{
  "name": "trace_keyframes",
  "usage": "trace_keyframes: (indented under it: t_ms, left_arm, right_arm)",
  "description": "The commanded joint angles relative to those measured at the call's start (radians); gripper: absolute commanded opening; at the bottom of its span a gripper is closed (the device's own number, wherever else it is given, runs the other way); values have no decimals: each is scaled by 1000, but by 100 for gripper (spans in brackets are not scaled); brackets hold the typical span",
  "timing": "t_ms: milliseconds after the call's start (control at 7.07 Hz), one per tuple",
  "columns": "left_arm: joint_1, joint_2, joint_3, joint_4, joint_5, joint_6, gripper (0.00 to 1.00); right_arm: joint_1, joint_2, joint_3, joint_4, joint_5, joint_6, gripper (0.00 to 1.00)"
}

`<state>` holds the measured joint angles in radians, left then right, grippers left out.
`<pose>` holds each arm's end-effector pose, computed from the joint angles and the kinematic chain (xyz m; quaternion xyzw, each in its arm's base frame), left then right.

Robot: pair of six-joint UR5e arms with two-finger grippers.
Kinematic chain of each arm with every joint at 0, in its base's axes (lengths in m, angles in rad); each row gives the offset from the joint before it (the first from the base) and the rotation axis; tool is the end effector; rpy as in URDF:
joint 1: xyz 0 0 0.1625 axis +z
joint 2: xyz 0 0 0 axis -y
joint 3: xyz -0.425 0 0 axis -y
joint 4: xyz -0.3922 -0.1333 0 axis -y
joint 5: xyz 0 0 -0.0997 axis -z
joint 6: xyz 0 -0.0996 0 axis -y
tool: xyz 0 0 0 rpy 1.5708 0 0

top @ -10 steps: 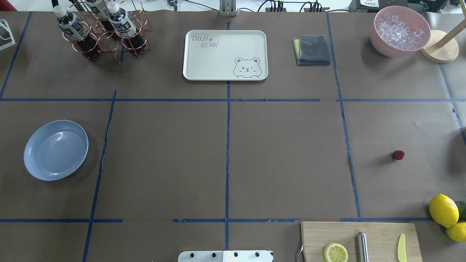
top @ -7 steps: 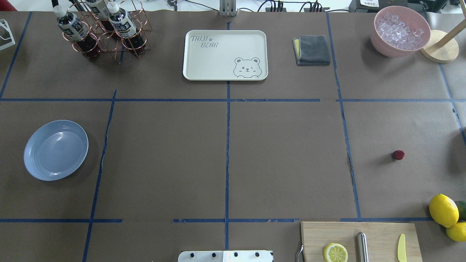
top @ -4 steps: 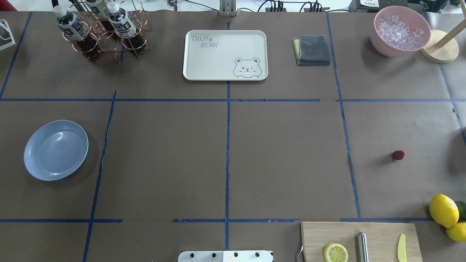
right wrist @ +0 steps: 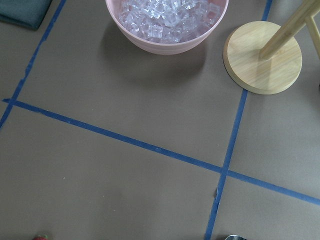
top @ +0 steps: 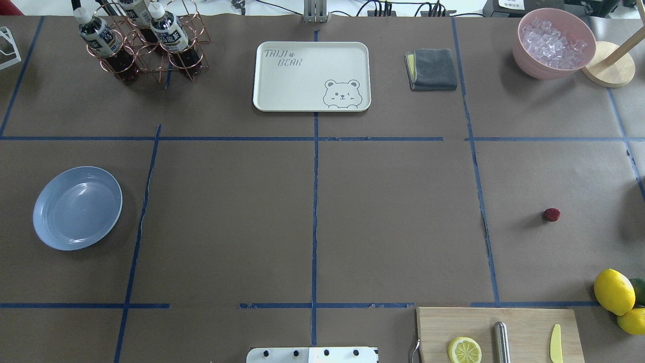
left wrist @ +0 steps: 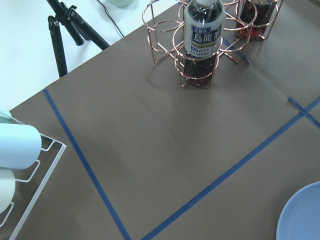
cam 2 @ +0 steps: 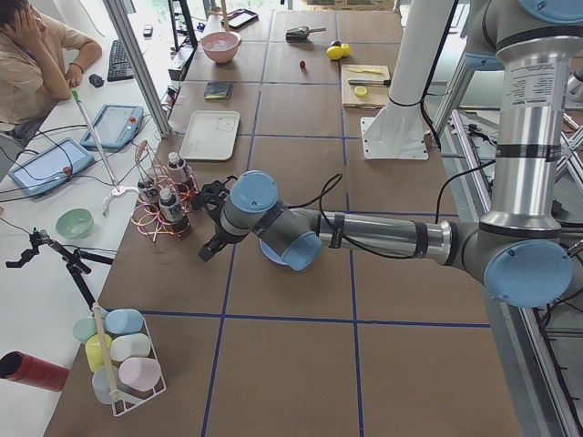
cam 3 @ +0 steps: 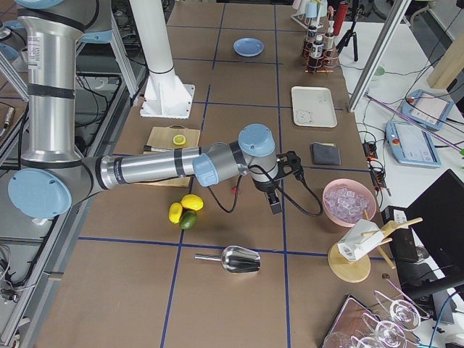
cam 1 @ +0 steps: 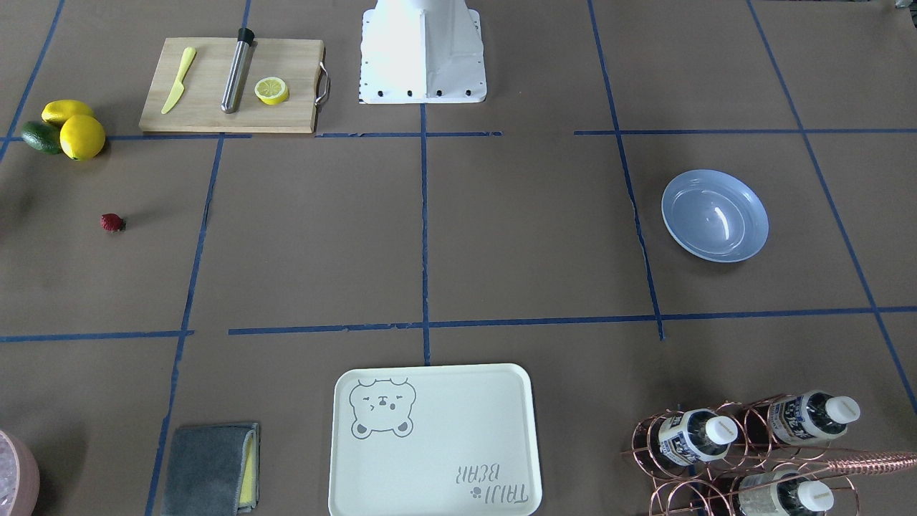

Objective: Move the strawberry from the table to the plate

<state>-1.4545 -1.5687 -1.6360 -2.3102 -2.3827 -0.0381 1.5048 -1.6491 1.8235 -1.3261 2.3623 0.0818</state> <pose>-0.0015 -0.5127 0.5387 0.3297 0.3901 0.1872 0.8391 0.0311 -0.4757 0.5415 0.1636 -0.3902 -0.0731 0.9031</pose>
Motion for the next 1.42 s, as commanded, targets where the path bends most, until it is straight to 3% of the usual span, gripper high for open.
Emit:
trace_keyframes:
  t_ms: [0, 142, 283, 425, 566, 849, 1132, 1274]
  left_arm:
    - [251, 34, 63, -244, 84, -268, 100]
    - [334, 70, 77, -311, 159, -487, 100]
    - [433, 103, 96, -396, 278, -705, 89]
    - [509, 110, 152, -473, 342, -802, 74]
    - [517, 119, 195, -526, 350, -801, 69]
    - [549, 147, 212, -534, 370, -803, 70]
    - [562, 147, 205, -566, 366, -815, 0]
    - [563, 147, 205, -569, 366, -804, 0]
  right_arm:
    - [-6, 3, -3, 7, 14, 105, 100]
    - [-8, 3, -4, 7, 11, 107, 100]
    - [-8, 5, -4, 7, 11, 105, 100]
    - [-9, 5, -4, 7, 11, 107, 100]
    - [-9, 6, -4, 7, 11, 107, 100]
    - [-11, 6, -4, 7, 11, 107, 100]
    - [-9, 5, 0, 8, 11, 108, 100]
    - [-9, 5, 2, 7, 11, 110, 100]
